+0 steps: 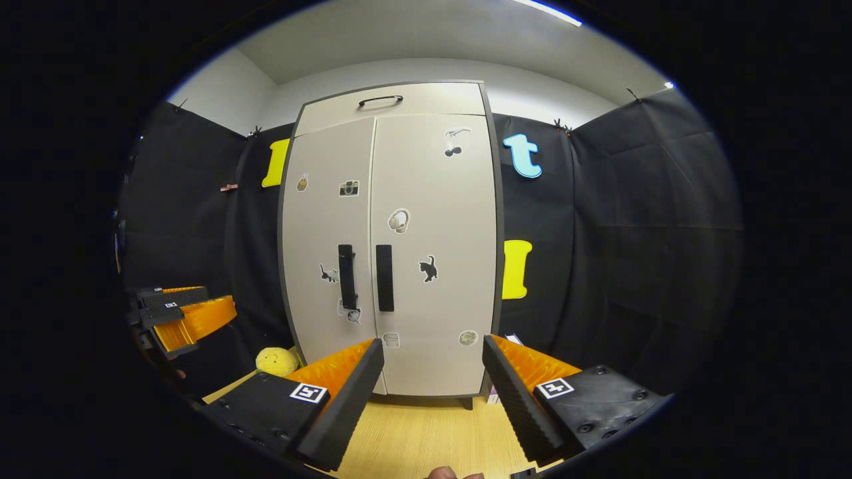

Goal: Grab one shoe with the right hand and put it into the shoe cabinet, grab the other shoe with the left hand and put it into the shoe cabinet; then close the right door with the right hand and the left door with the left hand.

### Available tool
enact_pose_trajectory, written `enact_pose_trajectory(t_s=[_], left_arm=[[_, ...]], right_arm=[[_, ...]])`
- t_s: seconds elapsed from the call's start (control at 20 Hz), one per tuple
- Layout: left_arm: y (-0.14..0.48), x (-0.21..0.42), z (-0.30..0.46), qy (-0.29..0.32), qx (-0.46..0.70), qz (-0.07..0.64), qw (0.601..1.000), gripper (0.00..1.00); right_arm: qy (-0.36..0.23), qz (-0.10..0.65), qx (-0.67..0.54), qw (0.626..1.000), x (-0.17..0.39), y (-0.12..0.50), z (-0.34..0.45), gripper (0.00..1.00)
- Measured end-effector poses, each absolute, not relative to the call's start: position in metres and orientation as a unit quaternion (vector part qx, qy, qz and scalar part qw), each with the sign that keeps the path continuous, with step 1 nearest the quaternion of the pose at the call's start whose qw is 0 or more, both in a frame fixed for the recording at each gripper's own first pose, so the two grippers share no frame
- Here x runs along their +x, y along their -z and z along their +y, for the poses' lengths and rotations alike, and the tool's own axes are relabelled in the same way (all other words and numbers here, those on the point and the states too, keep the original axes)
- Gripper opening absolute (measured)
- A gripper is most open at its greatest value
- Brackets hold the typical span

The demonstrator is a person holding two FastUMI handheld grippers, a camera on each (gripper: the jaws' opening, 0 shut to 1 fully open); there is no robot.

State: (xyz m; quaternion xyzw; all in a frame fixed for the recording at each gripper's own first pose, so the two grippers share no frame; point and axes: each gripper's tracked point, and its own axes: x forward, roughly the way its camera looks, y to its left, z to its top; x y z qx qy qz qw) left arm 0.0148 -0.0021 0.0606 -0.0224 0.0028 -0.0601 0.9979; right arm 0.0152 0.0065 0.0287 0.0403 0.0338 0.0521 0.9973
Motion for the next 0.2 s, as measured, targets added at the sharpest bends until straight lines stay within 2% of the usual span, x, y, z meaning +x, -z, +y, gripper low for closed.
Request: enact_pose_trajectory(t_s=[0.2], left_arm=[[-0.0601, 0.0164, 0.0015, 0.052, -0.02, 0.006, 0.998, 0.95]], right_arm=[[-0.054, 0.034, 0.038, 0.997, 0.0167, -0.0277, 0.007, 0.98]])
